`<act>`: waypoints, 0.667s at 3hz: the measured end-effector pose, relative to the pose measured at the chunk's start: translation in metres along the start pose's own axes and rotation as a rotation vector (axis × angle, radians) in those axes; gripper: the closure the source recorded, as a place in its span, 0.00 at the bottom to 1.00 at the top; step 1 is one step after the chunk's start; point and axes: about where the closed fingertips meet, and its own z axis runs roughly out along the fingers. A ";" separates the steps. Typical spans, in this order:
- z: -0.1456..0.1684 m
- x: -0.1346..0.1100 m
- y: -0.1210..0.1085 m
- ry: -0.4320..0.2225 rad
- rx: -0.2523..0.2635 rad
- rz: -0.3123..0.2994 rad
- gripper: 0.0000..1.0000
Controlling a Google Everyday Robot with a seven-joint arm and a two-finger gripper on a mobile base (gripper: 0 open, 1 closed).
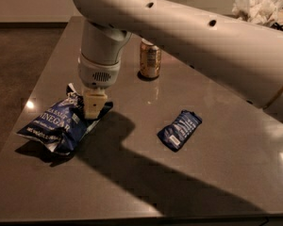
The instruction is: Move blue chip bag near rxbar blueberry
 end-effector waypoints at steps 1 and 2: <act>-0.017 0.012 0.004 0.016 0.011 -0.012 0.95; -0.043 0.039 0.013 0.051 0.036 -0.039 1.00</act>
Offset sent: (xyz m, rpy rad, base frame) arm -0.0002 -0.1028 0.0472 -0.0747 -0.1081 0.0481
